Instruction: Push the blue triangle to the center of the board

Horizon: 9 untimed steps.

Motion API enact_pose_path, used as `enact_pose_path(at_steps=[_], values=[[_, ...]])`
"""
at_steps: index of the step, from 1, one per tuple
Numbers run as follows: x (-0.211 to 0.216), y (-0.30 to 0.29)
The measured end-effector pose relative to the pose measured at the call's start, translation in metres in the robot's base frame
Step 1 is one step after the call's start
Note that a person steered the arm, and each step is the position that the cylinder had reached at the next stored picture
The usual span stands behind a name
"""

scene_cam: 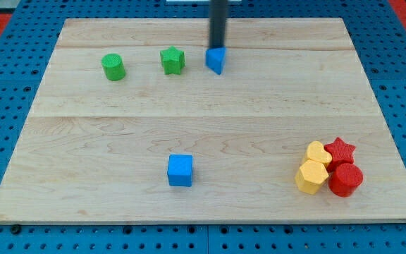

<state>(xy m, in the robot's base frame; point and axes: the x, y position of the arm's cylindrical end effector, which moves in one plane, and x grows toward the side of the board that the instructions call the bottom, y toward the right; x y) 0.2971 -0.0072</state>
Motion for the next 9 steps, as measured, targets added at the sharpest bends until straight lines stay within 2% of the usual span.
enact_pose_path(at_steps=[1, 2, 4, 5, 7, 9], values=[[0.045, -0.026], [0.035, -0.026], [-0.036, -0.021], [-0.034, 0.02], [0.062, 0.026], [0.119, 0.007]])
